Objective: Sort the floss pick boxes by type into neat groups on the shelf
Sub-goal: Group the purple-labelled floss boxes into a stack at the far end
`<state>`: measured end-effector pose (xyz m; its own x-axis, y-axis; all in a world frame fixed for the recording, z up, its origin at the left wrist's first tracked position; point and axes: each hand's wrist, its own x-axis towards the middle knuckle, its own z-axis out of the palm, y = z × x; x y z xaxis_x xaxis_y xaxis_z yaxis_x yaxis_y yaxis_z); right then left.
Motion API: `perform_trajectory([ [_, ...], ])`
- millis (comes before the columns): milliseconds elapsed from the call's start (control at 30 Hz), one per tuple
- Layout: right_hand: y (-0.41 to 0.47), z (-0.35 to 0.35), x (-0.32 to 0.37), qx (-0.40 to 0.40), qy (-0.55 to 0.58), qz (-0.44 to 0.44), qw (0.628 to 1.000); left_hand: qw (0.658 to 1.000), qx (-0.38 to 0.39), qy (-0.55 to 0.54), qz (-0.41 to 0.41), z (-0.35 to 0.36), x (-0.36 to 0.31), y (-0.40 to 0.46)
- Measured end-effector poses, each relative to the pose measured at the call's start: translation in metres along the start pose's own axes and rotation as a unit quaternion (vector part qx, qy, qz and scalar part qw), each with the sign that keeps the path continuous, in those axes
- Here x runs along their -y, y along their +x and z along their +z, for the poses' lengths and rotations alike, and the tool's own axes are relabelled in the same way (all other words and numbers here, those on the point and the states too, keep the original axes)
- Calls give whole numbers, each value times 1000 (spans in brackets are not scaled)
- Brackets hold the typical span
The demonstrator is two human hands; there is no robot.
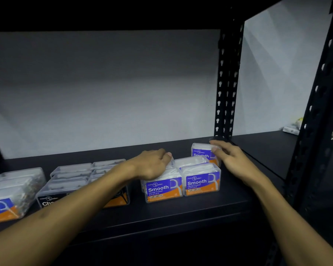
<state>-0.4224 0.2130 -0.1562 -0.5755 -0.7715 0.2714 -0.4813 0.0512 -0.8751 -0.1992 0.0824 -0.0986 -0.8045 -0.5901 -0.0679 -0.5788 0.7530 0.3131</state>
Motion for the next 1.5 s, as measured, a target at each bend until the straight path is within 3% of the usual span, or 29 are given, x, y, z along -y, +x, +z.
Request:
perform_trajectory([
  [233,-9,15,29,118,18,10,993,1000,-4,-2,0,-1,-2,-2],
  [633,-29,10,42,196,67,23,978,1000,-9,22,10,-1,1,3],
  [733,-29,7,35,208,75,19,975,996,-68,64,0,-4,-2,-6],
  [867,-34,9,30,193,101,21,976,985,-167,-40,-24,-3,-5,-22],
  [1000,-39,15,30,153,167,41,973,973,-191,-100,-77,26,-14,-40],
  [1167,-44,24,32,133,230,60,962,938,-298,-135,-115,48,-22,-47],
  [1300,-46,30,35,141,245,88,955,886,-381,-229,-129,56,-29,-48],
  [1500,-45,31,33,138,233,81,959,846,-419,-301,-133,60,-31,-51],
])
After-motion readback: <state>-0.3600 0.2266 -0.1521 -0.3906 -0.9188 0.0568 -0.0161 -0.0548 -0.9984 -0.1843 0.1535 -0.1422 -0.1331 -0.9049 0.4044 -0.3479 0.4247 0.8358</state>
